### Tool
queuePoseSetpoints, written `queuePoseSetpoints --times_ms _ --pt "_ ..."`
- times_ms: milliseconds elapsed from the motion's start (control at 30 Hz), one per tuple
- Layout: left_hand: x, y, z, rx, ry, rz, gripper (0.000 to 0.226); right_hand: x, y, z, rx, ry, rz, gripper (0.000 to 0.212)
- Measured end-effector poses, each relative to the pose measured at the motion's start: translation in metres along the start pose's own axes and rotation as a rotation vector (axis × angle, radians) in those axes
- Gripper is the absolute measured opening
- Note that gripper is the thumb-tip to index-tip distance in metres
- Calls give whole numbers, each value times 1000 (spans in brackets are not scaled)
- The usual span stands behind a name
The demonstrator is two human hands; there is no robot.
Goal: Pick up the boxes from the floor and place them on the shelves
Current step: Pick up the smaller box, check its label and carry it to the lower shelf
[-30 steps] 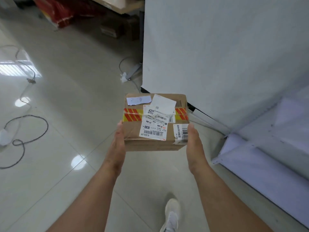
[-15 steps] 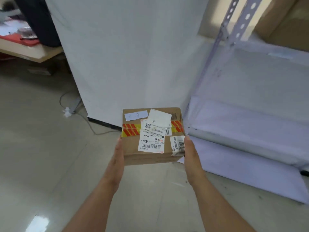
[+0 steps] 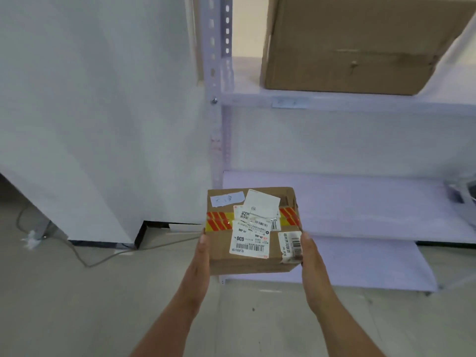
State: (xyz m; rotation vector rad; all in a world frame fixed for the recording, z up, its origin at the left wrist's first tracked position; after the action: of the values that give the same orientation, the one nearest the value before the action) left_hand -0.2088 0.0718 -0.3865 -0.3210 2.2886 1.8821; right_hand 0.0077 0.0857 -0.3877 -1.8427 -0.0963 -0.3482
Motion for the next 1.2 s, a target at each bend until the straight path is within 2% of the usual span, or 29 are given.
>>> queuePoseSetpoints --times_ms 100,167,233,433,567,600,667,767,833,933,1033,1200 --pt "-39 -7 33 4 -29 11 50 35 -2 34 -6 17 -2 57" --pt "-58 -12 54 -8 -59 23 55 50 -3 57 8 9 -7 49" --pt "-72 -19 75 -4 -74 34 59 61 0 79 7 5 -18 49" --pt "-94 -34 133 -11 -85 15 46 68 25 136 -46 21 -13 43" --pt "-95 -43 171 -27 -106 59 52 64 34 169 -41 0 -16 38" --pt "-95 -49 181 -22 -116 79 48 62 35 177 -41 -21 -14 38" --pt "-93 -63 197 30 -140 111 44 59 40 193 -36 -70 -12 42" --pt "-86 -87 212 102 -155 190 80 54 57 212 -28 -173 -4 55" --pt "-84 -95 217 102 -148 266 94 51 69 221 -26 -230 14 67" --pt "-85 -97 226 68 -113 401 87 52 80 230 -51 -229 30 80" --pt "-86 -93 229 36 -68 524 80 54 83 235 -60 -156 -16 76" --pt "-90 -88 238 14 -22 645 77 58 83 248 -41 -84 -261 71"
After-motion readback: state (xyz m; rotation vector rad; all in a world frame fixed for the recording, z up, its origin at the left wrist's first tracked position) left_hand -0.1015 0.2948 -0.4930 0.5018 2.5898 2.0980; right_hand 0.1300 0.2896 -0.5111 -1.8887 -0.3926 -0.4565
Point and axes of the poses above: each hand's wrist, its own z-axis towards the middle knuckle, its own x-axis out of the back of the hand, y = z × x, the point moved 5 cm from there along z, towards the middle knuckle, and after that the axes turned 12 degrees about -z, right-handed, at the moved point
